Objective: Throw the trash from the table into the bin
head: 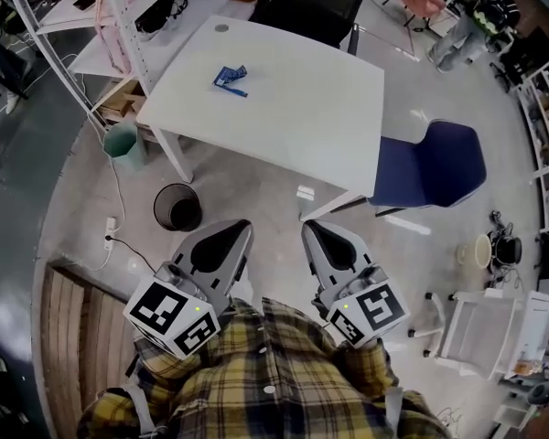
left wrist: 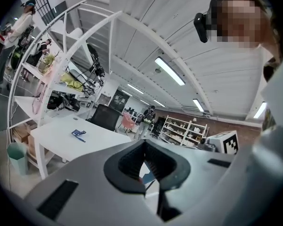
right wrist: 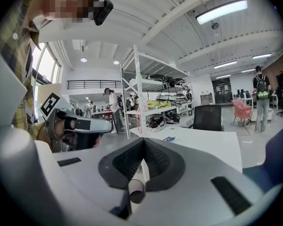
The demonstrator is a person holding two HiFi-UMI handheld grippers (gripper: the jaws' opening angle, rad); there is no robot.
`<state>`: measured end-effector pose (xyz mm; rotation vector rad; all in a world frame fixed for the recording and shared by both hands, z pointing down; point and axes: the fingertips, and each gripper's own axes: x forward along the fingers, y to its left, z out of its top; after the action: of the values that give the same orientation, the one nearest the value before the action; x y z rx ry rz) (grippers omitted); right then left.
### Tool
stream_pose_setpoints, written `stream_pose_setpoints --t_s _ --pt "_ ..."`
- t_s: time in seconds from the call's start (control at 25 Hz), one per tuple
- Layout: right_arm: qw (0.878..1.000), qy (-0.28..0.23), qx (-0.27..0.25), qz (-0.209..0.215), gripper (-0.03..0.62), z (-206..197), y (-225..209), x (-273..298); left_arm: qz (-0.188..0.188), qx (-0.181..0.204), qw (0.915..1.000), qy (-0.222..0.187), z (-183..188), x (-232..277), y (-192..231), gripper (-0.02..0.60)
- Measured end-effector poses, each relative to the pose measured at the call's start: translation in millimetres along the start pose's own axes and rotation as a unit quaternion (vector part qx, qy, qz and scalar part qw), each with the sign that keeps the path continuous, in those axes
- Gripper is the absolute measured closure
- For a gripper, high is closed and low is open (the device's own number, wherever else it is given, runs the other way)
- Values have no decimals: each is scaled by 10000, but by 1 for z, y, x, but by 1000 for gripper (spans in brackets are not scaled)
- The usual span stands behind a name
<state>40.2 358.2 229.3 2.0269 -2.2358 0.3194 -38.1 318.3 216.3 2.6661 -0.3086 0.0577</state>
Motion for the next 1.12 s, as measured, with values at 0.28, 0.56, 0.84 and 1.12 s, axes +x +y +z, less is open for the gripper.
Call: stream_pose_setpoints --t_s 0.28,0.56,0.84,1.12 --pt "9995 279 66 -93 595 -6 -14 57 76 -217 9996 145 10 18 60 574" --pt "9972 726 42 154 595 -19 -34 117 368 -520 9979 97 21 39 115 574" --pt "9944 766 184 703 595 -14 -65 189 753 -635 9950 -193 52 78 171 574" --pt "9891 754 39 1266 595 17 -116 263 1098 -508 9921 -330 96 143 216 574"
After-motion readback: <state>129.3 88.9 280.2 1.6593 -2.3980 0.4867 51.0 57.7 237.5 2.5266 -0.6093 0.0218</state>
